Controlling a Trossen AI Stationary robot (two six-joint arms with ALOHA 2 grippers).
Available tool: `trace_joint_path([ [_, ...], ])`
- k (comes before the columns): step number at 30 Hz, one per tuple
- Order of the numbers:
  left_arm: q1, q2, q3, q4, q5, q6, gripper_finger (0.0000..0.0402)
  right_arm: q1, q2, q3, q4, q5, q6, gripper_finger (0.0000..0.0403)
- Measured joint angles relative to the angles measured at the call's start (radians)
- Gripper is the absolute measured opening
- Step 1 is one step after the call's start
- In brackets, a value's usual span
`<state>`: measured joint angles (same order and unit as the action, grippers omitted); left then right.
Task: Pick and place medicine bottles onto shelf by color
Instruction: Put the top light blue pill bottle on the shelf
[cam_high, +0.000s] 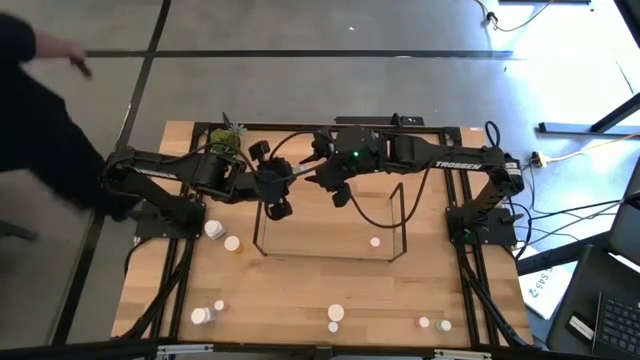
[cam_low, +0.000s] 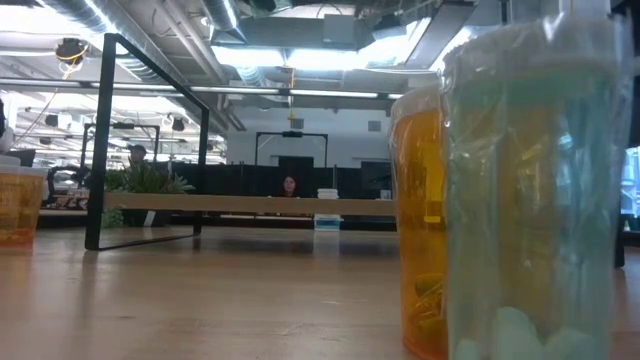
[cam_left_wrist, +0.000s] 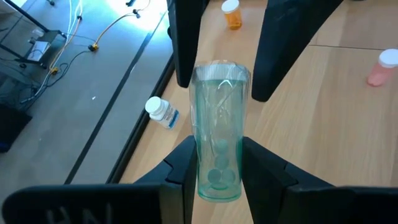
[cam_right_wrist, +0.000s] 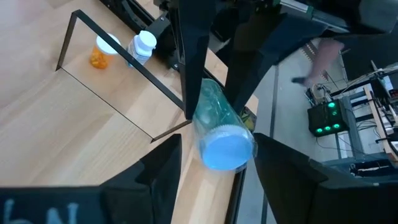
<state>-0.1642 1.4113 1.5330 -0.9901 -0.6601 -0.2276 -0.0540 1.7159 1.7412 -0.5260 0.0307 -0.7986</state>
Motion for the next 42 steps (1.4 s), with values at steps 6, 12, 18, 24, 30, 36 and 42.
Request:
trace_joint_path([
  [6,0.0,0.0,0.0,0.005,-0.001,0.001,0.0096,0.0,0.001,0.0,0.014,0.0,0.0,0.0198],
  [12,0.0,0.0,0.0,0.005,-0.001,0.002,0.0096,0.0,0.001,0.0,0.014,0.0,0.0,0.0198],
  [18,0.0,0.0,0.0,0.013,-0.001,0.002,0.0096,0.0,0.001,0.0,0.027,-0.019,0.0,0.0198],
  [24,0.0,0.0,0.0,0.015,-0.001,0.002,0.0096,-0.002,0.001,0.0,0.029,-0.024,0.0,0.0198],
  [30,0.0,0.0,0.0,0.017,-0.001,0.002,0.0096,-0.004,0.001,0.0,0.028,-0.025,0.003,0.0198],
  [36,-0.016,0.0,0.0,0.028,-0.013,0.021,0.0096,-0.013,0.001,0.0,0.027,-0.027,0.004,0.0198],
  [42,-0.033,0.0,0.0,0.059,-0.017,0.053,0.0096,-0.014,0.001,0.0,0.025,-0.035,0.008,0.0198],
])
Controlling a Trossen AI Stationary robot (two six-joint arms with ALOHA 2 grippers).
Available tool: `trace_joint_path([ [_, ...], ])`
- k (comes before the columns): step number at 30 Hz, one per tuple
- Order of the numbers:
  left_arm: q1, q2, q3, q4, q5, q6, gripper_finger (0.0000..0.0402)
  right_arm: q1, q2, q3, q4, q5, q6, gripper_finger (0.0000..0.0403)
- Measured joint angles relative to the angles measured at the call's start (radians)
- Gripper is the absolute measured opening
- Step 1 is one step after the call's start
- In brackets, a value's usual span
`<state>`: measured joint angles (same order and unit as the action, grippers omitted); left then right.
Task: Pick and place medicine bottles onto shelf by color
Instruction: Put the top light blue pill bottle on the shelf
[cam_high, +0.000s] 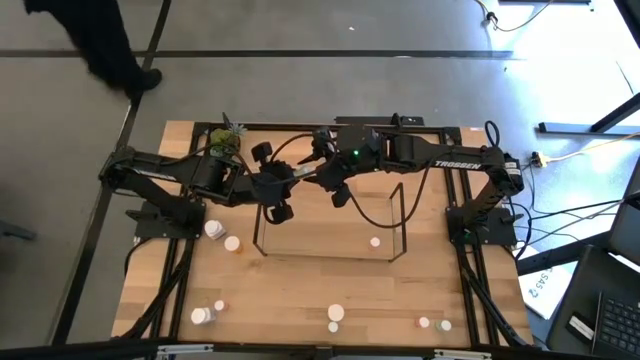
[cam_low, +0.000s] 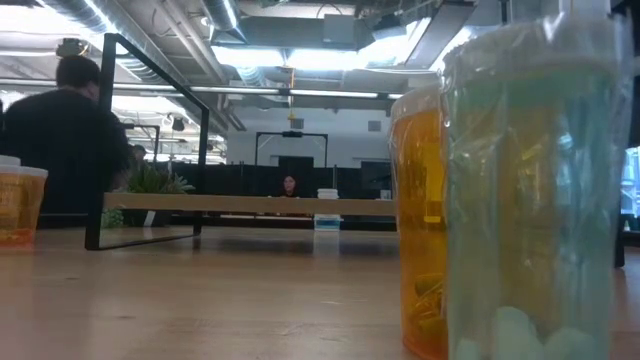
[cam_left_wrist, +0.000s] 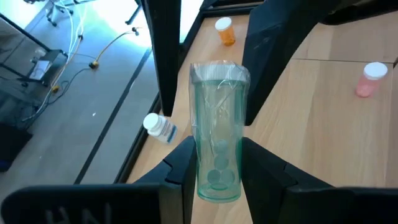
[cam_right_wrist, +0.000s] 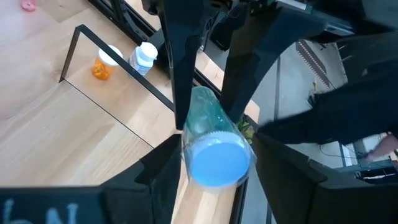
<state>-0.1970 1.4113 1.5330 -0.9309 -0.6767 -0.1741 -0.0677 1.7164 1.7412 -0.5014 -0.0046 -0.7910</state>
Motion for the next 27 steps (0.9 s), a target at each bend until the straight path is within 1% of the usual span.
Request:
trace_joint_path([
  [4,0.004,0.0,0.0,0.0,0.008,0.001,0.0096,-0.002,0.0,0.0,0.0,-0.039,0.0,0.0198],
  [10,0.004,0.0,0.0,0.0,0.009,0.001,0.0096,-0.001,0.0,0.0,0.002,-0.039,0.0,0.0195],
  [14,0.005,0.0,0.0,0.0,0.008,0.001,0.0096,-0.001,0.0,0.0,0.002,-0.041,0.0,0.0171],
  [20,0.005,0.0,0.0,-0.001,0.007,0.003,0.0096,-0.001,0.0,0.0,0.002,-0.044,-0.001,0.0122],
  [22,0.005,0.0,0.0,-0.002,0.008,0.004,0.0096,-0.001,0.0,0.0,0.002,-0.045,-0.001,0.0114],
  [24,0.005,0.0,0.0,-0.003,0.008,0.006,0.0096,-0.001,0.0,0.0,0.002,-0.045,-0.002,0.0115],
  [27,0.005,0.0,0.0,-0.003,0.008,0.012,0.0096,-0.001,0.0,0.0,0.002,-0.044,-0.003,0.0126],
])
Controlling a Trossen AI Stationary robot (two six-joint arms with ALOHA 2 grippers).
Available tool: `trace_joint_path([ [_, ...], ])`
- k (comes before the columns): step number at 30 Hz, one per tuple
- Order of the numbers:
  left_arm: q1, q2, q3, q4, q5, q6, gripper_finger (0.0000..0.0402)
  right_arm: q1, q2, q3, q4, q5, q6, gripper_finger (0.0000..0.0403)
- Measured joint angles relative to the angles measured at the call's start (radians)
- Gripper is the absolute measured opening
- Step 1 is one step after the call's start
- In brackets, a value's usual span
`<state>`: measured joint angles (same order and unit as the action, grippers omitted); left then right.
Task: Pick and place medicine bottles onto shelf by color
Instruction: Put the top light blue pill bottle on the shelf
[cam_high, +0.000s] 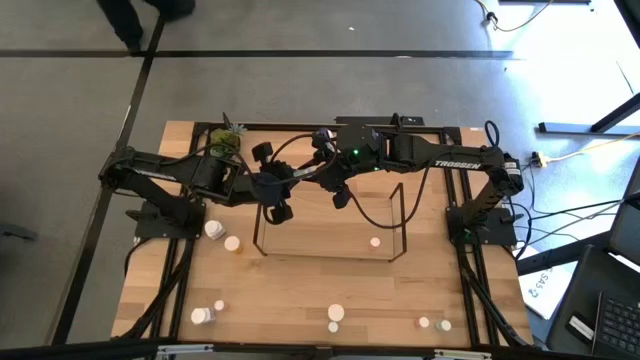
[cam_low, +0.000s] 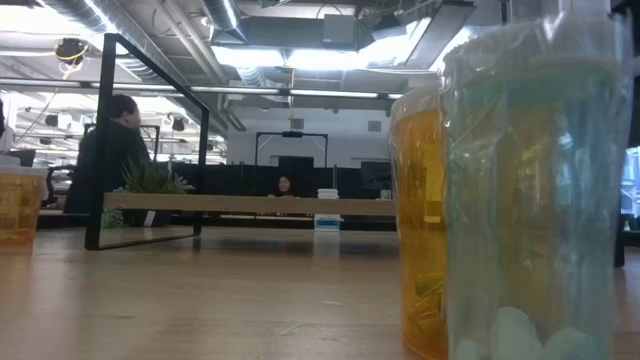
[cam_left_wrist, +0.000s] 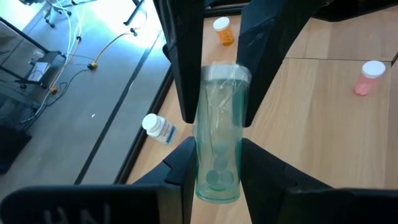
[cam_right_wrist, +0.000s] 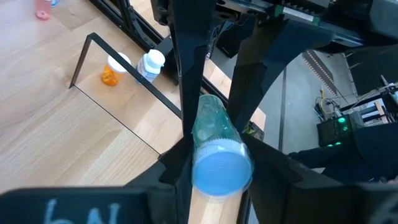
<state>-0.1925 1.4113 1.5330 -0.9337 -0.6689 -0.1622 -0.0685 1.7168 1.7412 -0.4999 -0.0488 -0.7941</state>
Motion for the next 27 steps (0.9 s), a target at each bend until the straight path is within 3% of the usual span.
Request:
trace_joint_path([
  [7,0.0,0.0,0.001,0.002,-0.002,0.061,0.0098,0.0,0.0,0.0,0.0,0.003,-0.001,0.0118],
  [18,0.023,0.009,0.002,0.002,0.006,0.068,0.0152,0.0,0.0,0.0,0.003,0.009,-0.001,0.0121],
  [24,0.037,0.001,0.001,-0.005,0.006,0.122,0.0158,-0.001,0.0,0.0,-0.01,0.01,0.003,0.0119],
  [27,0.035,-0.022,0.0,-0.01,0.005,0.12,0.0157,0.0,0.0,0.0,-0.019,0.068,0.003,0.0119],
])
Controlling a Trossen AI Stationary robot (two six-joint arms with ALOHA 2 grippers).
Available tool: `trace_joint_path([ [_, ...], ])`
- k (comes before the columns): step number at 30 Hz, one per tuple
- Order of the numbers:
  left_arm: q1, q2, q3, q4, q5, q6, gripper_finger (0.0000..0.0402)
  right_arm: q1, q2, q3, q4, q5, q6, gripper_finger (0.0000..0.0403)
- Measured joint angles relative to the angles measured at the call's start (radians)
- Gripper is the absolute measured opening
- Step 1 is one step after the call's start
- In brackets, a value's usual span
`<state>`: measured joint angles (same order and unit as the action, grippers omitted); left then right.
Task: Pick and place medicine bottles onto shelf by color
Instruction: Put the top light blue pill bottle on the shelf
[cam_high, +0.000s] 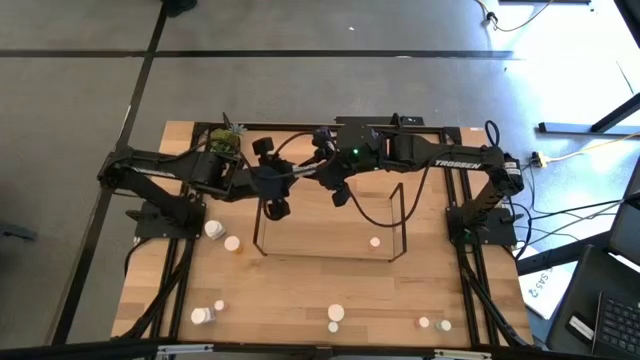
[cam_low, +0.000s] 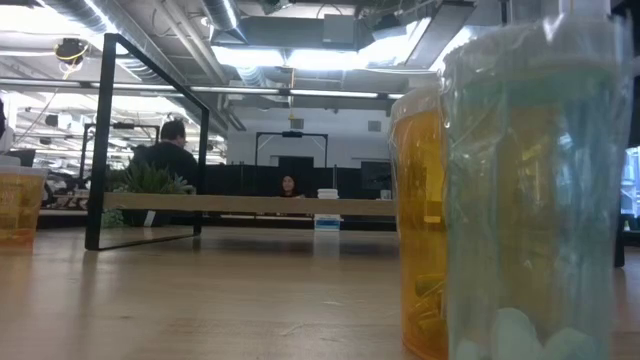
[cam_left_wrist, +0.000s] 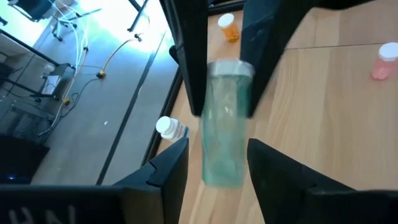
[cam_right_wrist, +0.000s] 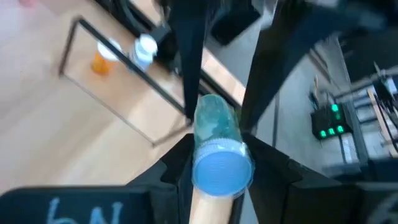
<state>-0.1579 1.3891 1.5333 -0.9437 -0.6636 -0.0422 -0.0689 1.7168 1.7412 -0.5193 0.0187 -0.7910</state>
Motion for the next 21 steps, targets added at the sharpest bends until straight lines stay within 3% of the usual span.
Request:
trace_joint_path([
  [8,-0.021,-0.04,0.002,-0.019,-0.006,-0.002,0.0157,0.0,0.0,0.0,-0.051,0.041,0.036,0.012],
  [13,-0.028,-0.068,0.001,-0.065,-0.005,-0.037,0.0157,0.0,0.0,0.0,-0.108,0.051,0.113,0.012],
  [18,-0.04,-0.098,0.0,-0.112,-0.002,-0.101,0.0158,0.022,-0.007,0.0,-0.199,0.172,0.217,0.012],
  [21,-0.056,-0.112,0.002,-0.154,0.005,-0.149,0.0157,0.041,-0.031,0.008,-0.276,0.158,0.297,0.012],
])
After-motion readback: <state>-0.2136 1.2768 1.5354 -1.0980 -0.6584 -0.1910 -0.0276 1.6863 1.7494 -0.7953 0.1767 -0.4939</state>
